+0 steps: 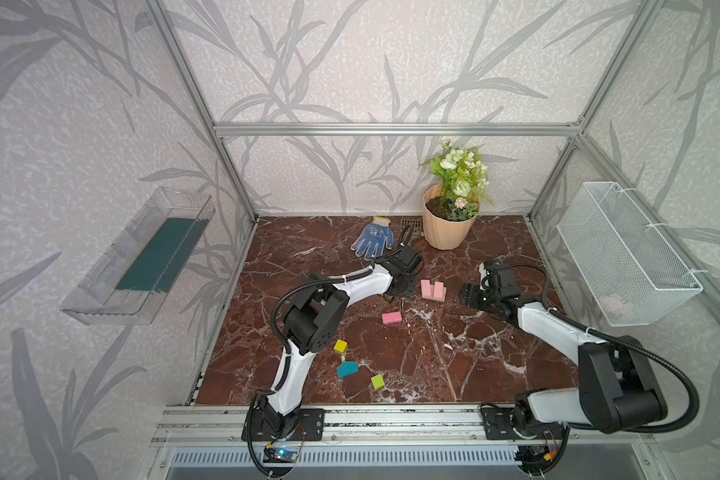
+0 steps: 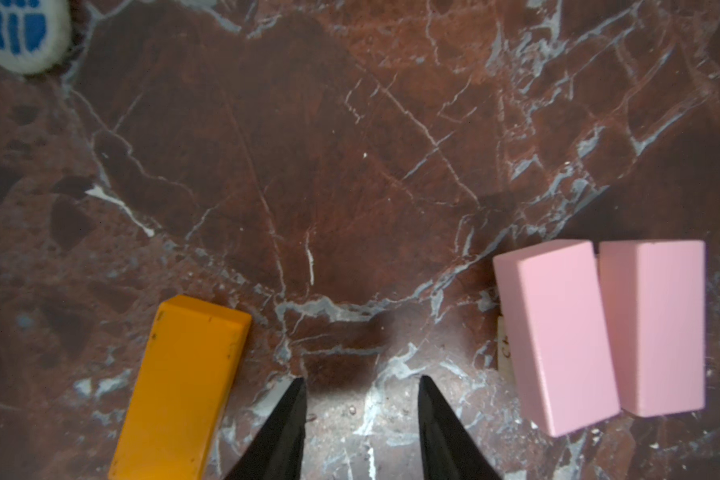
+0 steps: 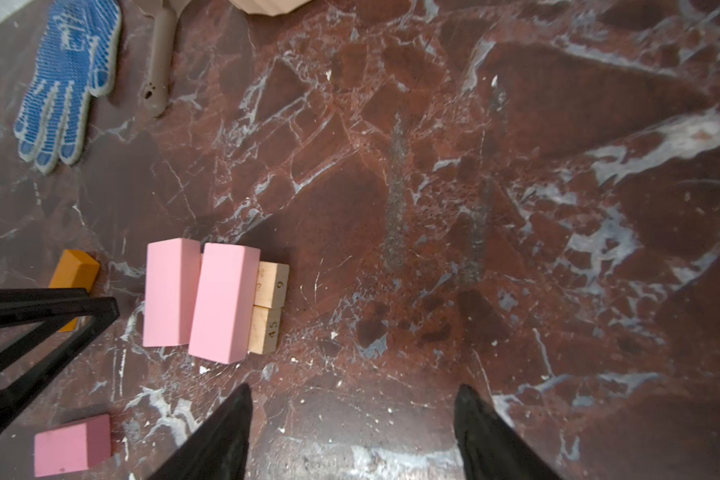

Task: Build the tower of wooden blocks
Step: 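Raise the right gripper off the stack while the left gripper reaches toward it, then lower the left gripper onto the pink blocks while the right gripper holds beside them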

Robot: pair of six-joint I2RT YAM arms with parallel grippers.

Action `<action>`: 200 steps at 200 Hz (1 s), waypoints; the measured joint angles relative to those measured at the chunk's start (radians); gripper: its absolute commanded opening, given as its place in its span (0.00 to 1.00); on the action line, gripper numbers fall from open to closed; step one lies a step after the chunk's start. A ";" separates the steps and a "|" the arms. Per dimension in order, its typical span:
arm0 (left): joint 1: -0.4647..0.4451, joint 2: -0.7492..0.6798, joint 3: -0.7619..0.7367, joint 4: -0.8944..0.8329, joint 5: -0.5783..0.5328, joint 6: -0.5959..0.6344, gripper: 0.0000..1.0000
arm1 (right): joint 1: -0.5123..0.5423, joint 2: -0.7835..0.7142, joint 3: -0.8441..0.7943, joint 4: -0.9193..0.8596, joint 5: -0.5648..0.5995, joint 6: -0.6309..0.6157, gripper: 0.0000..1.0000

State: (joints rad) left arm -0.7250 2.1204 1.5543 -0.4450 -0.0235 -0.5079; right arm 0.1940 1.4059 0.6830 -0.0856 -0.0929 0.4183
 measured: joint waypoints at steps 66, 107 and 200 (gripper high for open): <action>-0.002 0.041 0.050 0.012 0.044 -0.009 0.43 | 0.069 0.177 0.163 -0.040 0.028 -0.053 0.71; -0.003 0.075 0.084 0.011 0.053 -0.009 0.43 | 0.077 0.243 0.229 -0.085 0.035 -0.071 0.70; -0.006 0.096 0.133 0.011 0.084 -0.017 0.43 | 0.084 0.285 0.271 -0.150 0.043 -0.079 0.68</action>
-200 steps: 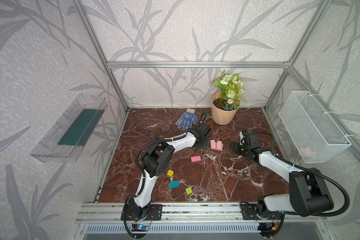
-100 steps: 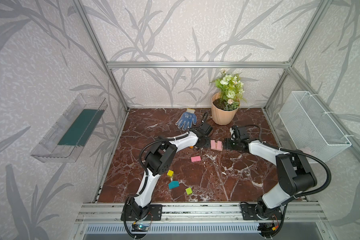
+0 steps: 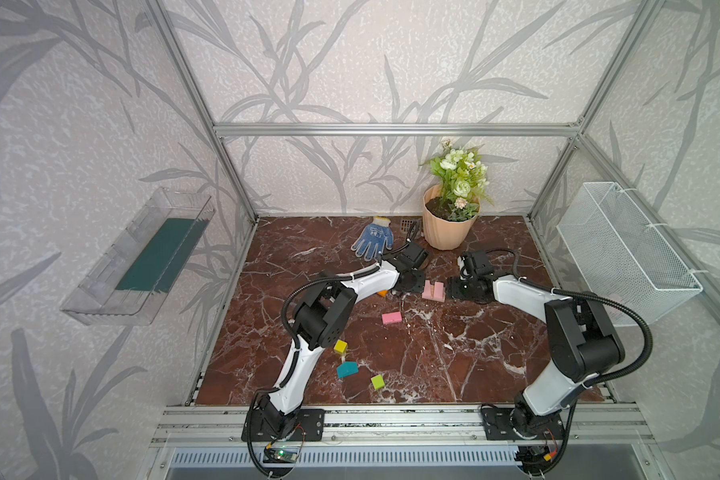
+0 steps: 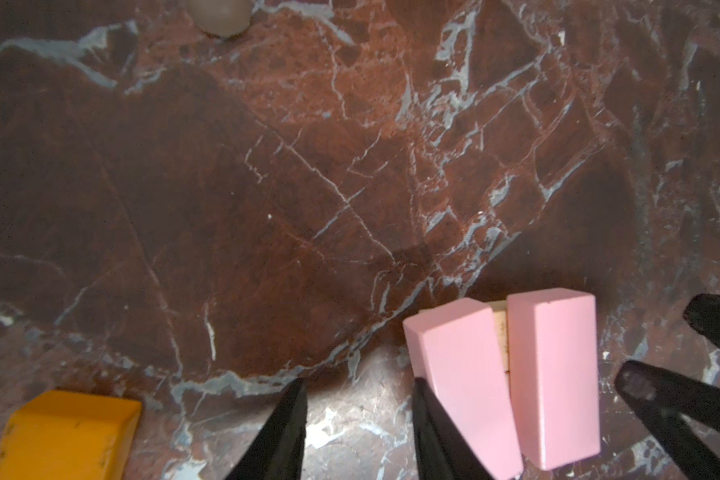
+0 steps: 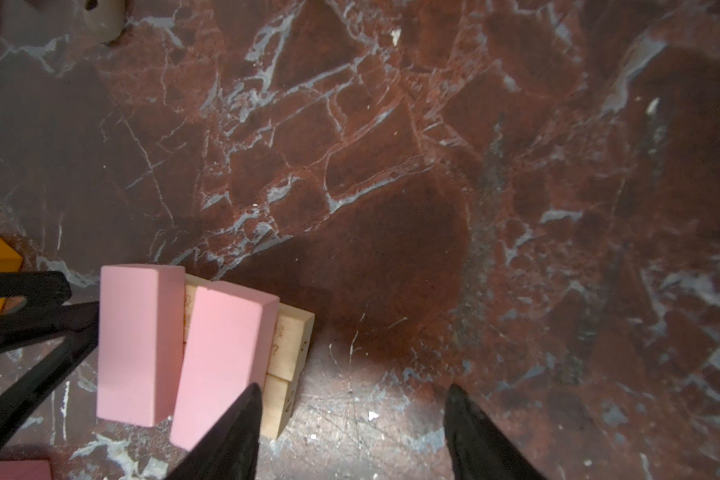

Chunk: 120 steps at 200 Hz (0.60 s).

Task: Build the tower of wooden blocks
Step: 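Lower the left gripper onto the pink blocks while the right gripper holds beside them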

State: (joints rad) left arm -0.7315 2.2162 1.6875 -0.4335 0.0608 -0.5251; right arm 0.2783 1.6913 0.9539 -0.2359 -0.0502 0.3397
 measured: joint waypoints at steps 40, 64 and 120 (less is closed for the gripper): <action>-0.003 0.000 0.004 -0.001 0.013 -0.002 0.43 | 0.006 0.008 0.009 -0.019 0.001 -0.002 0.67; -0.006 0.000 0.008 -0.002 0.017 -0.002 0.43 | 0.013 0.030 0.029 -0.024 0.008 -0.008 0.67; -0.008 0.002 0.008 -0.001 0.028 -0.008 0.43 | 0.030 0.055 0.050 -0.055 0.027 -0.016 0.66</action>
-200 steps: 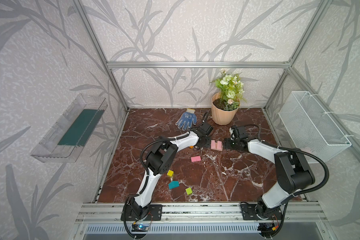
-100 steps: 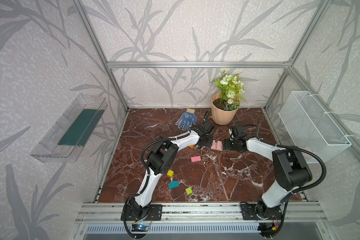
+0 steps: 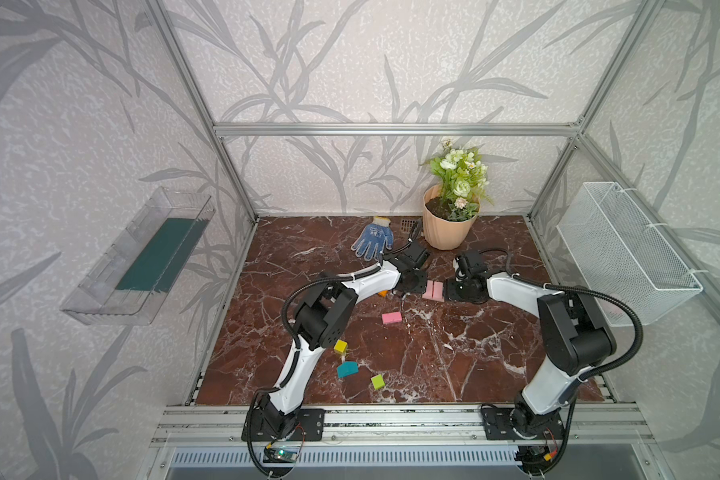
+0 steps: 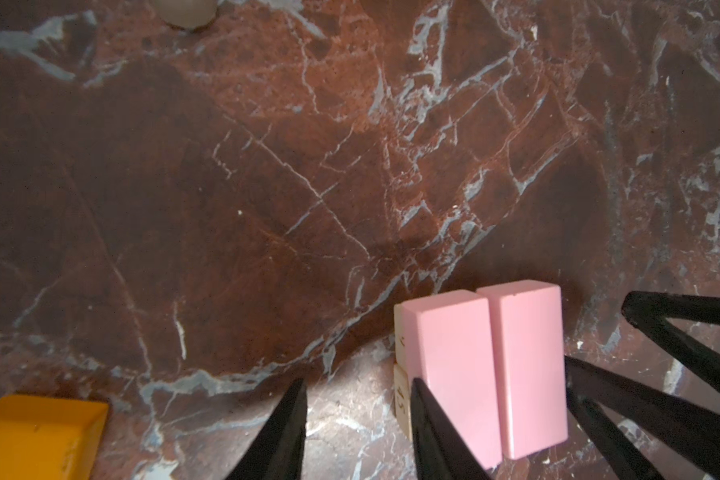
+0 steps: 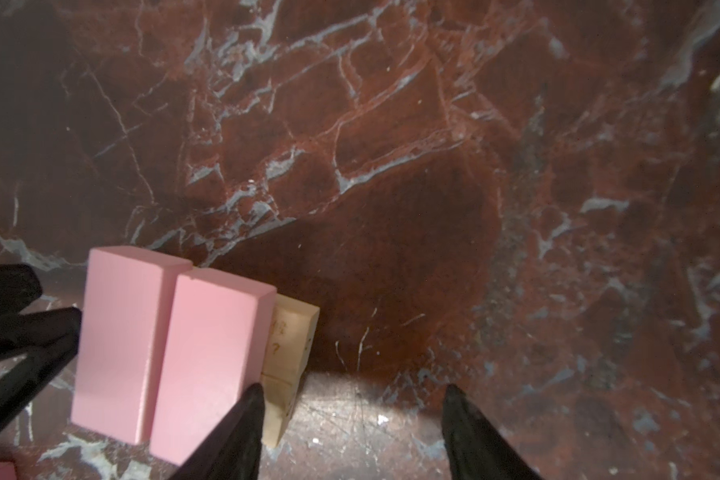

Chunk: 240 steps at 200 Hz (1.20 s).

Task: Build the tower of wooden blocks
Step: 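Lower the left gripper onto the pink blocks while the right gripper holds beside them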

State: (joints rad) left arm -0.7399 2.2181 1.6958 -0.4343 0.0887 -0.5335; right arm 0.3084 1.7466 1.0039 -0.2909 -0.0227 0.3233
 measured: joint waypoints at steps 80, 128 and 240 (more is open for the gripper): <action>-0.007 0.016 0.024 -0.004 0.016 -0.002 0.43 | 0.003 0.002 0.011 -0.010 0.021 -0.002 0.66; -0.009 0.023 0.051 -0.009 0.016 -0.002 0.43 | 0.003 0.002 0.011 -0.023 0.030 -0.002 0.66; -0.019 0.029 0.057 -0.007 0.027 -0.005 0.43 | 0.011 0.002 0.011 -0.022 0.044 -0.001 0.66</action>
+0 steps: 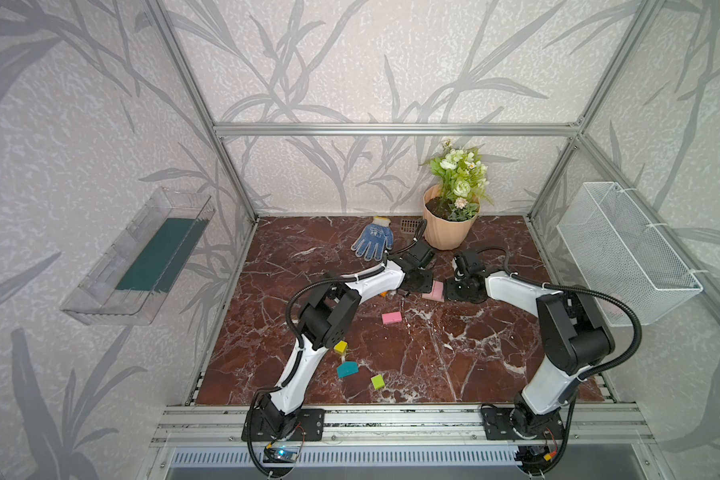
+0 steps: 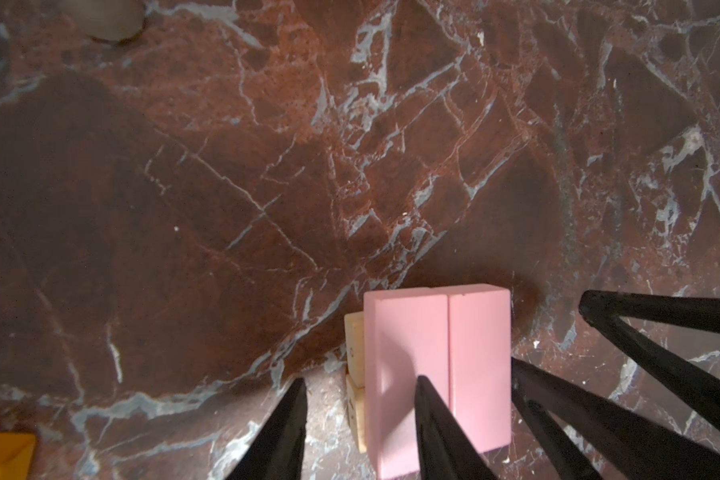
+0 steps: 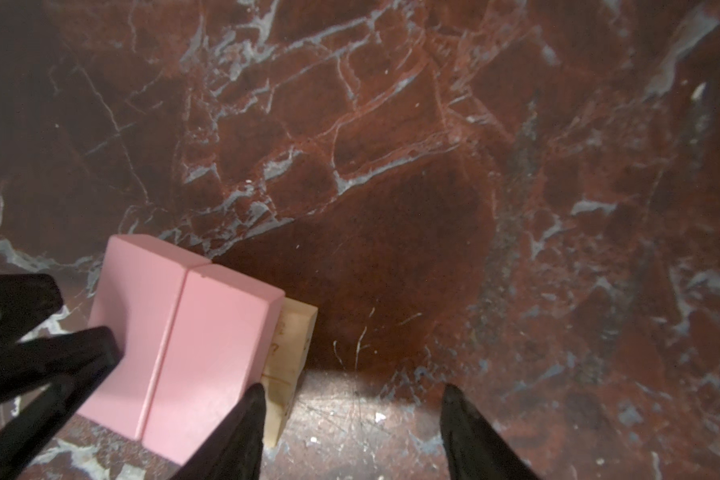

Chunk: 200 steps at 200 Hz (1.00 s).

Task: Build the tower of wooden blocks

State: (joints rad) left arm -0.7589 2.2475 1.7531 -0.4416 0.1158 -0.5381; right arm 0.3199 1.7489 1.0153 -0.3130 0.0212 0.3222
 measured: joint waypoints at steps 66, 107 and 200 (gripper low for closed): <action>-0.003 -0.005 -0.002 0.000 -0.031 0.003 0.43 | 0.000 0.000 0.000 0.000 0.024 0.006 0.66; -0.004 -0.056 -0.042 0.002 -0.101 0.007 0.43 | 0.000 -0.003 -0.002 0.001 0.034 0.011 0.66; 0.003 -0.079 -0.073 0.038 -0.122 0.003 0.43 | 0.000 -0.005 -0.003 0.001 0.035 0.018 0.66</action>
State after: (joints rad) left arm -0.7555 2.1689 1.6802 -0.4038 -0.0067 -0.5346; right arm 0.3199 1.7443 1.0122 -0.3122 0.0566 0.3401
